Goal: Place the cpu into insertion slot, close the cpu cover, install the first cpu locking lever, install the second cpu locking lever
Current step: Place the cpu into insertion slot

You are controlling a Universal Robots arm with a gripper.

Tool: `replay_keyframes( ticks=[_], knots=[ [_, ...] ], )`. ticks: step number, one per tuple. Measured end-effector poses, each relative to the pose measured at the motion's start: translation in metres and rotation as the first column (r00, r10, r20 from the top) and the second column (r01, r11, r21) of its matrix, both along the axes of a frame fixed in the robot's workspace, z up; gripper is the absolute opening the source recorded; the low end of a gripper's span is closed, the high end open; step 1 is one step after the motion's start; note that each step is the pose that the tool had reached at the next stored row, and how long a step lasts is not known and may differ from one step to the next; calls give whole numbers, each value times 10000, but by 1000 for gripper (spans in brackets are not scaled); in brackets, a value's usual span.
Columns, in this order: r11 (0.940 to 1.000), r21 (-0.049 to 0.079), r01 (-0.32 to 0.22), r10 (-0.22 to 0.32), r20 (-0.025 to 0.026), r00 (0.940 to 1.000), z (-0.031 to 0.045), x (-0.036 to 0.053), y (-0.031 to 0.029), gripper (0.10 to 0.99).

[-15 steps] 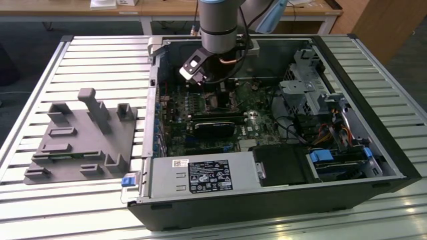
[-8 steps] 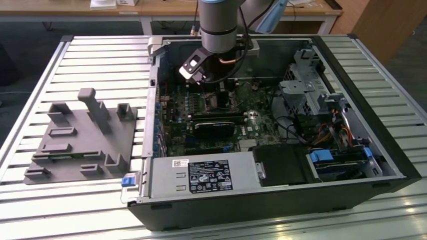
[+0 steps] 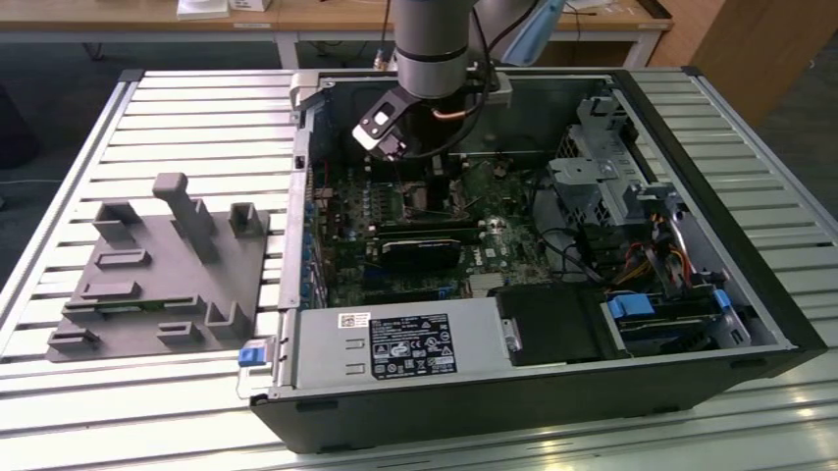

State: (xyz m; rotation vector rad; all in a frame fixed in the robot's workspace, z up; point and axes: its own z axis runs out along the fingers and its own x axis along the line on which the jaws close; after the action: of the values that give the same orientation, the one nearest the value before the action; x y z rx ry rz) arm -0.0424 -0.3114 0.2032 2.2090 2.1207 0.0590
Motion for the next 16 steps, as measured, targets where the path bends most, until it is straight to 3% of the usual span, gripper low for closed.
replay_keyframes(
  ticks=[3,4,5,7,8,11,13,15,16],
  knots=[
    [10000,15,-1,1,-109,9999,21,28,-6,600],
    [10000,34,-2,2,-124,9999,29,31,-10,537],
    [10000,39,-2,2,-130,9999,36,31,-14,537],
    [10000,41,-1,2,-134,9999,41,31,-24,420],
    [10000,42,-2,2,-135,9999,44,31,-30,420],
    [10000,80,-2,3,-136,9999,47,31,-44,243],
    [10000,91,-2,3,-138,9999,50,31,-50,243],
    [10000,96,-1,3,-141,9999,53,31,-52,129],
    [10000,97,-1,3,-141,9999,53,31,-52,129]
  ],
)
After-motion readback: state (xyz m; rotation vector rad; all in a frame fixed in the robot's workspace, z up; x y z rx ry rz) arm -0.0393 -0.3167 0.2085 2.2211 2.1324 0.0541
